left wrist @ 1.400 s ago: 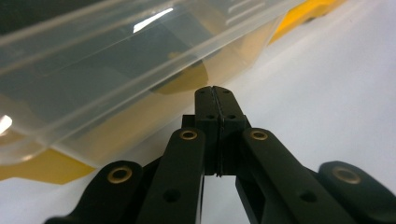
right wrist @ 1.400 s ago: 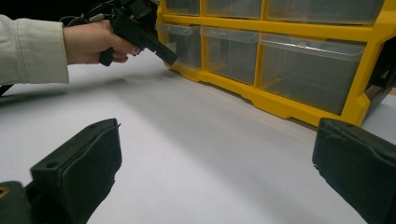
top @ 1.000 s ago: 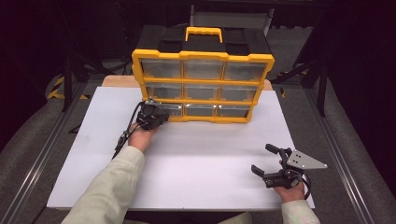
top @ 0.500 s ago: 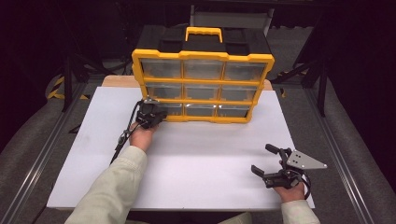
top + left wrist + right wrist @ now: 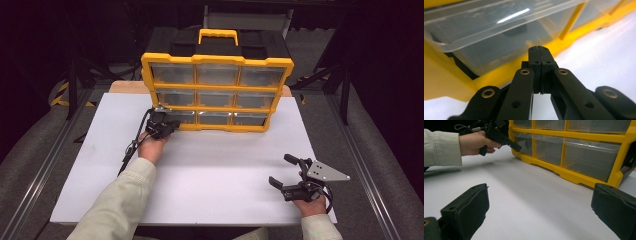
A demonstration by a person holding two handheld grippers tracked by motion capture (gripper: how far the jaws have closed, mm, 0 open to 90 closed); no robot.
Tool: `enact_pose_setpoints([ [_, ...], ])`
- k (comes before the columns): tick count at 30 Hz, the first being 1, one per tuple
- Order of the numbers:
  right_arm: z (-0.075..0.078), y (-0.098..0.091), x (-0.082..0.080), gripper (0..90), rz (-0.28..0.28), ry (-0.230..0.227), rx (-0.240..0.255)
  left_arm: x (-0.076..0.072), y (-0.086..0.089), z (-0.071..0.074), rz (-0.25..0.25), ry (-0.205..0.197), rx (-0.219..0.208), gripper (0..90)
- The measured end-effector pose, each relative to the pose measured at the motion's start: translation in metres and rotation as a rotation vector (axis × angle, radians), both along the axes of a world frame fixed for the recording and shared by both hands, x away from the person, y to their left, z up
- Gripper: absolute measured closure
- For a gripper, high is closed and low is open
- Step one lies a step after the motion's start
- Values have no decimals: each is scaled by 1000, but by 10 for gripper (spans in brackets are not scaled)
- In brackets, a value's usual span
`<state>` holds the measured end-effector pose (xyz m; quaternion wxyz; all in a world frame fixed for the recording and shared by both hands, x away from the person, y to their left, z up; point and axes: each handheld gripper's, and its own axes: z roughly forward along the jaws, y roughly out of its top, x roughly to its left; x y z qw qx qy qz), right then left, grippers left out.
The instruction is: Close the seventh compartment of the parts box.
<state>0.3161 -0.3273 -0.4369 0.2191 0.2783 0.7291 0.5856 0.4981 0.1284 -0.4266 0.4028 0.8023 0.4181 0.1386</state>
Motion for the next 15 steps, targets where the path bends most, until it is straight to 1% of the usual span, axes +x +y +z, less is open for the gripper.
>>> enact_pose_setpoints([
  [2,0,0,0,19,1,-2,1,-5,0,5,-16,-18,15,780],
  [5,1,1,1,18,3,-5,-1,-12,1,14,-45,-39,13,671],
  [7,2,2,1,18,7,-9,-3,-16,2,18,-65,-46,6,579],
  [8,2,3,1,18,5,-12,-6,-18,3,21,-76,-48,-1,485],
  [9,2,3,1,18,5,-12,-6,-20,3,22,-77,-54,-11,485],
  [10,2,3,2,18,4,-12,-9,-26,4,26,-82,-53,-56,386],
  [11,2,3,2,18,4,-12,-9,-26,4,26,-82,-53,-56,339],
  [12,3,3,2,18,3,-12,-9,-28,5,27,-88,-56,-71,339],
  [13,3,2,2,18,1,-12,-9,-31,7,29,-102,-59,-82,287],
  [15,3,2,2,18,0,-10,-8,-37,8,33,-117,-84,-91,238],
])
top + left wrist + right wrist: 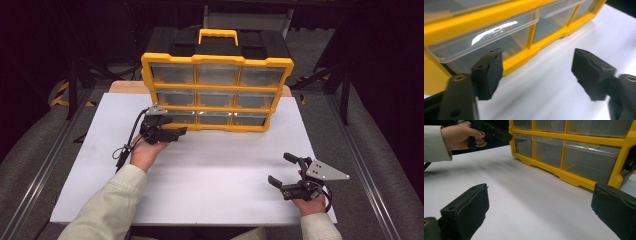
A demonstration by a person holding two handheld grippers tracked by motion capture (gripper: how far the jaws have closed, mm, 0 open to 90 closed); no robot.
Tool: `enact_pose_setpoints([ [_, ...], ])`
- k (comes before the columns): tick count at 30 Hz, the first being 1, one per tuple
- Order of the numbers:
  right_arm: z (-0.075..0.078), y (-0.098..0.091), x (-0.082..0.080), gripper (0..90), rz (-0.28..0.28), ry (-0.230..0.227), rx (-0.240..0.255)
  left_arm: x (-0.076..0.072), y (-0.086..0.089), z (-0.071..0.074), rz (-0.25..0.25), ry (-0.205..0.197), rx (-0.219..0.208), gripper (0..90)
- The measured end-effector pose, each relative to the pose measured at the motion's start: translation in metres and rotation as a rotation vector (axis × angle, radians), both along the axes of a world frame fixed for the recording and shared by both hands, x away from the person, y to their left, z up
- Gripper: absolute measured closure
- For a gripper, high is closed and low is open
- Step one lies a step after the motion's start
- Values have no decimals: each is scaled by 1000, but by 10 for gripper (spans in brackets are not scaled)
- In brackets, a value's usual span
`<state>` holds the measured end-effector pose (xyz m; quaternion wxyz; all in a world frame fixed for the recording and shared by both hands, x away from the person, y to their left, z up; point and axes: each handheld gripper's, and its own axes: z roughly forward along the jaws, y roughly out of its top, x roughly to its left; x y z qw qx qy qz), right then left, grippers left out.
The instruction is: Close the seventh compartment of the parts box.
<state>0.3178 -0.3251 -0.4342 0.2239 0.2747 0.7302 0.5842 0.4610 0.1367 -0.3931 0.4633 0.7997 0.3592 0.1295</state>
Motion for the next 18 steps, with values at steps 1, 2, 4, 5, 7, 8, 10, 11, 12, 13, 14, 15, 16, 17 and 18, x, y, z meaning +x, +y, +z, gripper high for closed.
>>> enact_pose_setpoints([
  [1,0,0,0,18,-1,0,0,-4,2,3,-8,-12,-7,221],
  [2,0,0,0,18,0,-2,-2,-7,3,5,-9,-27,-19,190],
  [4,0,1,0,18,-2,-4,-2,-13,6,9,-21,-44,-33,153],
  [5,0,1,0,18,-3,-3,-4,-17,8,11,-25,-53,-37,139],
  [7,0,0,-1,18,-4,-1,-6,-24,12,16,-51,-82,-47,109],
  [8,0,0,-1,18,-4,-2,-3,-27,13,17,-54,-88,-55,95],
  [10,0,-1,-2,18,-7,-1,-2,-34,18,21,-73,-99,-74,65],
  [11,0,-1,-2,18,-7,-1,-2,-34,18,21,-73,-99,-74,52],
  [12,0,-2,-2,18,-6,-3,-1,-38,20,23,-78,-114,-80,52],
  [13,0,-2,-2,18,-6,-2,0,-43,23,26,-83,-133,-85,29],
  [14,0,-2,-2,18,-6,-2,0,-43,23,26,-83,-133,-85,23],
  [15,0,-1,-2,18,-8,-2,-2,-46,25,27,-85,-145,-98,23],
  [16,0,-1,-3,18,-9,-1,-2,-48,27,28,-90,-151,-103,16],
  [17,0,-1,-3,18,-9,-2,-2,-51,29,29,-94,-155,-110,14],
  [18,1,-1,-3,18,-9,-2,-2,-54,32,30,-98,-153,-117,11],
])
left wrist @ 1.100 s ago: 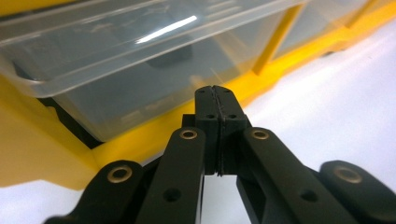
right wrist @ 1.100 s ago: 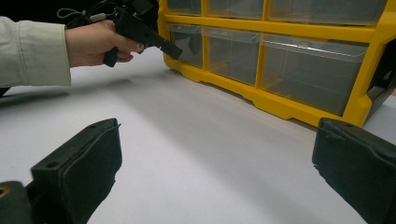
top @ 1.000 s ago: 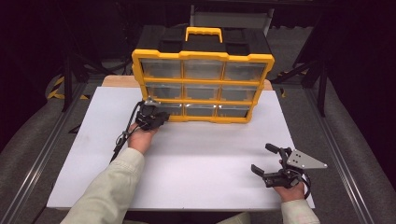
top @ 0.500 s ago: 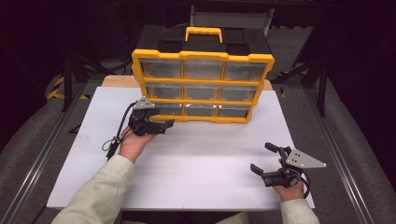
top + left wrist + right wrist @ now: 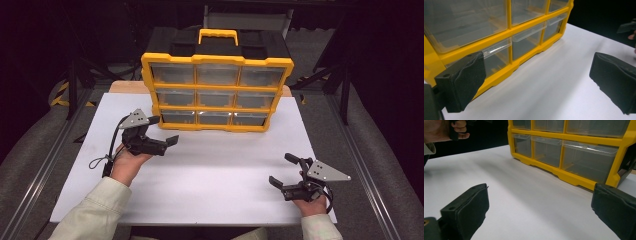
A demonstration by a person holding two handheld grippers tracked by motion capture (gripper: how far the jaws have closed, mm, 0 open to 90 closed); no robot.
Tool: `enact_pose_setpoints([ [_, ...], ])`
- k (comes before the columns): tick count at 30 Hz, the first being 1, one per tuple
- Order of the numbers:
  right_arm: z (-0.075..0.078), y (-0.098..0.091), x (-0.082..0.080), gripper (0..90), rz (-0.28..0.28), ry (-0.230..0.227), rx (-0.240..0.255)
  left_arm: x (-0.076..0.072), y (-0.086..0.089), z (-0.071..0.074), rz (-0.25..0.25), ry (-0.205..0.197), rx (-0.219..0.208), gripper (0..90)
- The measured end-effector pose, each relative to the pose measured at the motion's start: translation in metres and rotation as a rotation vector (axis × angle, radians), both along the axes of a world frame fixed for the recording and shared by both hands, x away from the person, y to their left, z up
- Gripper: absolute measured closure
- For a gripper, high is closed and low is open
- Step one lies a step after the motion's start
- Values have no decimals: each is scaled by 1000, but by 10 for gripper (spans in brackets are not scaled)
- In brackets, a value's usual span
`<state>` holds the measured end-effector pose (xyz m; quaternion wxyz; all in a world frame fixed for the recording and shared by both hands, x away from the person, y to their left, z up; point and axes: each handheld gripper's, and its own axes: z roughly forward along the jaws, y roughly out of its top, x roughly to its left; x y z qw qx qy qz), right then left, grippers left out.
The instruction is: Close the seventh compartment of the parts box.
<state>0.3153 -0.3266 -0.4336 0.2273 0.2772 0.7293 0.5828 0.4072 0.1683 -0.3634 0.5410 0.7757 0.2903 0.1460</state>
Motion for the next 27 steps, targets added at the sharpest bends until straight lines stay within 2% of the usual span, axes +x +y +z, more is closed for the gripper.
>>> enact_pose_setpoints([
  [5,0,0,0,18,1,2,-1,-12,13,-3,-11,-14,-17,4],
  [7,0,0,0,17,1,0,-2,-18,24,-7,-4,-22,-48,4],
  [13,0,1,0,12,-2,2,-5,-31,50,-11,15,-62,-98,3],
  [14,0,1,0,12,-3,2,-6,-31,50,-11,15,-62,-98,3],
  [15,0,1,0,11,-4,2,-7,-36,58,-14,13,-87,-95,2],
  [17,0,1,0,11,-4,1,-8,-38,62,-16,9,-86,-94,2],
  [22,0,2,0,8,-5,-4,-14,-53,87,-26,17,-113,-114,2],
  [27,0,2,0,3,-4,2,-19,-64,98,-39,32,-114,-123,2],
])
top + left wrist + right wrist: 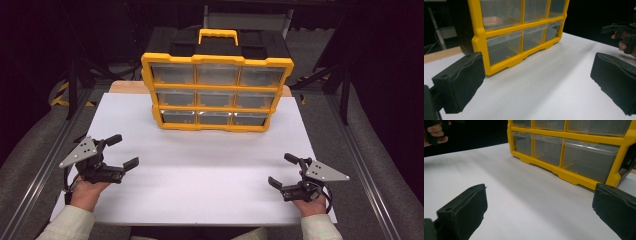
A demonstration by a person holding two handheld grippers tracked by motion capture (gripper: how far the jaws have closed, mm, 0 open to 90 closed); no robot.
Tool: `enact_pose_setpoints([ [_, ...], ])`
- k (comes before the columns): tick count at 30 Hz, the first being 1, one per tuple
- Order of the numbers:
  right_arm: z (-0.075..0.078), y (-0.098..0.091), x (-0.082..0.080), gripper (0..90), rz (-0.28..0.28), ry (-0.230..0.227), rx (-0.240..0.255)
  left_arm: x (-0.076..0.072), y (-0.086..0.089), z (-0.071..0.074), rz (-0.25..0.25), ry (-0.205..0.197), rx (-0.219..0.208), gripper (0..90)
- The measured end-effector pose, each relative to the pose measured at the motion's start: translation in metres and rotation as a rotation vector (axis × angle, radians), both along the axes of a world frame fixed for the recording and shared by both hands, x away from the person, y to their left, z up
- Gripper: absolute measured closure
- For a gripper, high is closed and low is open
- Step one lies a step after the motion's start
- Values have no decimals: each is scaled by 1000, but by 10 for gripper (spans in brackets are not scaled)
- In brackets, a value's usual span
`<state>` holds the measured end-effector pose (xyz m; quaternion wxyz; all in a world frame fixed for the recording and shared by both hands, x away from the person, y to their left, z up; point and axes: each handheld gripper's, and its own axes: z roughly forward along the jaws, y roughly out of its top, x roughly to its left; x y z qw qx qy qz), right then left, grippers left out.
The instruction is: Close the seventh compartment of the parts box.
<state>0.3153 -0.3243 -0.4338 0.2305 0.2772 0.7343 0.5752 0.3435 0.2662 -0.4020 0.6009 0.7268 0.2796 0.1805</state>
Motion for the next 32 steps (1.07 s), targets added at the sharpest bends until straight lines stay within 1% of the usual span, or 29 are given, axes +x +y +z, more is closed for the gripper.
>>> enact_pose_setpoints([
  [2,0,0,0,2,3,1,2,-3,3,-7,4,8,-6,2],
  [4,-1,0,0,1,3,1,1,-5,5,-11,0,15,-7,2],
  [6,0,0,0,1,4,-2,-1,-8,9,-19,11,20,-37,3],
  [7,0,0,0,1,4,-2,-1,-8,9,-19,11,20,-37,3],
  [9,0,0,0,1,4,-7,0,-10,14,-26,24,37,-49,3],
  [11,-1,0,0,1,3,-6,-2,-12,17,-30,41,37,-56,3],
  [12,-1,0,0,1,4,-7,-3,-14,19,-32,51,31,-63,3],
  [15,-2,-1,0,0,-1,-9,-3,-16,24,-38,68,9,-42,3],
  [16,-2,-1,0,0,-2,-12,-5,-17,26,-40,86,1,-32,2],
  [18,-4,-1,1,0,-7,-2,-8,-17,27,-42,100,-1,-27,2],
  [19,-5,-2,1,0,-4,1,-7,-17,28,-45,106,3,-32,2],
  [20,-5,-1,1,0,-8,5,-11,-17,30,-46,105,9,-23,2],
  [21,-5,-1,2,0,-8,5,-13,-17,30,-49,110,18,-37,2],
  [22,-5,-1,2,0,-6,4,-12,-17,31,-51,108,32,-63,2],
  [23,-5,-1,2,0,-6,4,-12,-17,31,-51,108,32,-63,2],
  [26,-5,-1,1,0,-7,0,-12,-17,33,-54,114,42,-83,2],
  [29,-5,-1,2,0,-7,1,-13,-17,32,-54,112,44,-77,2],
  [32,-5,-1,1,0,-3,0,-11,-17,30,-54,115,45,-82,2],
])
